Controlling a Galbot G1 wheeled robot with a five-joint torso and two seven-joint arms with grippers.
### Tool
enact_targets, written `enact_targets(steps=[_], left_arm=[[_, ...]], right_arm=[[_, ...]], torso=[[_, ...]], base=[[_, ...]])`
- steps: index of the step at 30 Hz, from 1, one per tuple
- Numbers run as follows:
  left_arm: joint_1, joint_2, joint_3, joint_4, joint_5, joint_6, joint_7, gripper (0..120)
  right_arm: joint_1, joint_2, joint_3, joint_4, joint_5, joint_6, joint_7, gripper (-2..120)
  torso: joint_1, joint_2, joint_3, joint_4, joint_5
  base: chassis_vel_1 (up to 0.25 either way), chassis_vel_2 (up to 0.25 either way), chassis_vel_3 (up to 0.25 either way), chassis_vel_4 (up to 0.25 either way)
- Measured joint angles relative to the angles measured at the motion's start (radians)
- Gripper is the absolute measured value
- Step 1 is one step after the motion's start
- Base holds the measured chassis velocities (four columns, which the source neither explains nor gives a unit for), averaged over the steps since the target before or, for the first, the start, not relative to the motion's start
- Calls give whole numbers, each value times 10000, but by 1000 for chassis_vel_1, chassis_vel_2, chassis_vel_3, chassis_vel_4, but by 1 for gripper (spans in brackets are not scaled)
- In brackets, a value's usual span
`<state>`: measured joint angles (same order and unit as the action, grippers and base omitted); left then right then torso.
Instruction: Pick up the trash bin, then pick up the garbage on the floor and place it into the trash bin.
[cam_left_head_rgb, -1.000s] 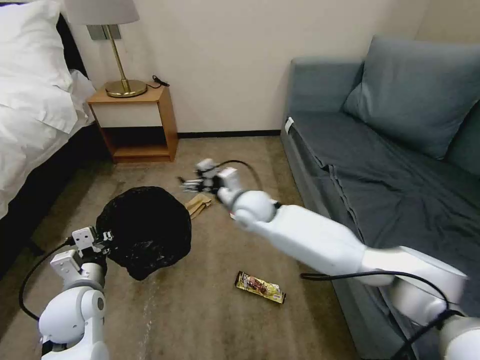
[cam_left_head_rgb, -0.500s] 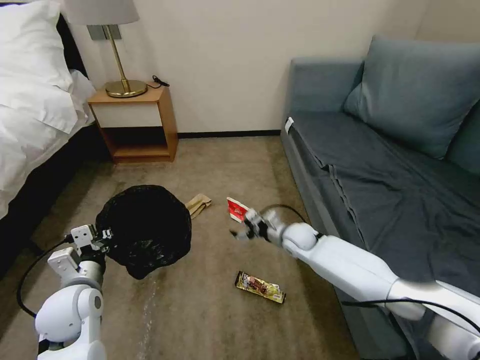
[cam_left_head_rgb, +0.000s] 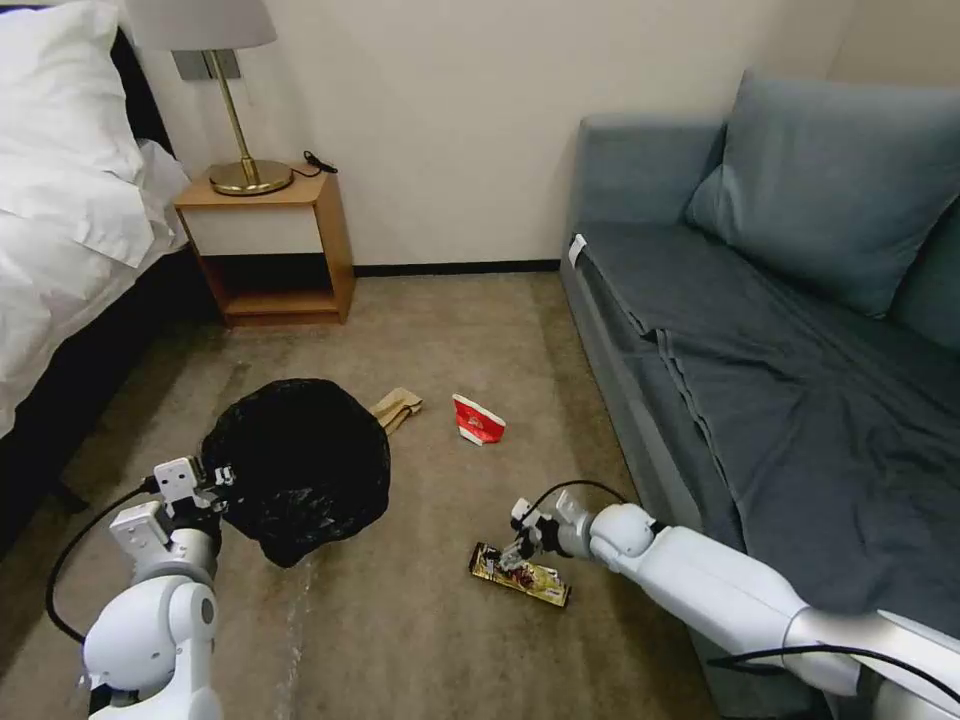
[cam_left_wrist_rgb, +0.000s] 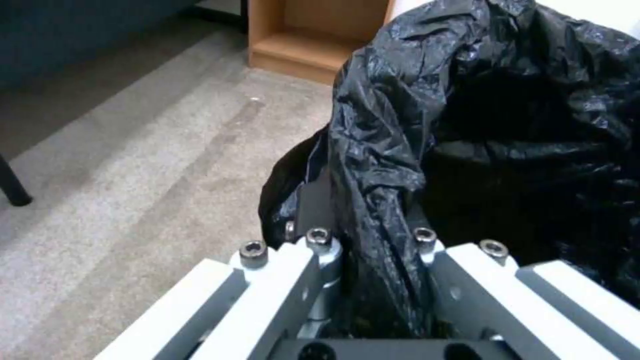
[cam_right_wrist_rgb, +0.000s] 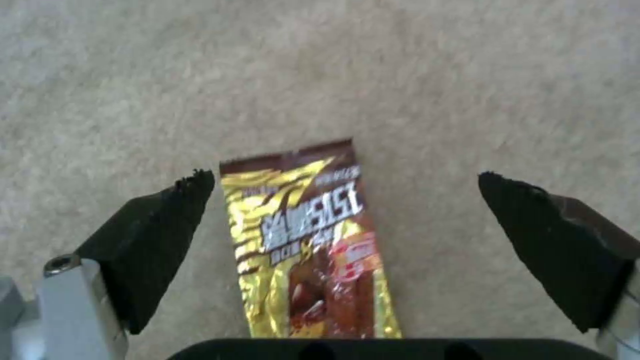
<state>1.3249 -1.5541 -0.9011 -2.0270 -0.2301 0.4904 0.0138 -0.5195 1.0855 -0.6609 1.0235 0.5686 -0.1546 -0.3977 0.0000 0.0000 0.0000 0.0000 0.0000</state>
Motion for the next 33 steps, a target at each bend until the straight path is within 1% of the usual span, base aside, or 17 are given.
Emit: enact_targets(steps=[4,11,25,33], left_arm=[[57,22,-23,-133,0,-1,6,4],[96,75,-112,-137,84,-3,11,4],[123,63,-134,-60,106,-74,17,4],[110,57,-141,-92,104,-74,18,4]], right_arm=[[-188,234,226,-474,-287,297,-72,100],[-537,627,607,-1209,-687,860,-261,100],[-757,798,941,-1967,-789,1394,-438,100],[-1081,926,1106,-2109,-814,1604,-542,100]], torso=[[0,0,0,-1,0],[-1,1,-1,1,1],[-1,0,0,0,0],[-1,1,-1,0,0]], base=[[0,0,0,0],[0,0,0,0],[0,0,0,0],[0,0,0,0]])
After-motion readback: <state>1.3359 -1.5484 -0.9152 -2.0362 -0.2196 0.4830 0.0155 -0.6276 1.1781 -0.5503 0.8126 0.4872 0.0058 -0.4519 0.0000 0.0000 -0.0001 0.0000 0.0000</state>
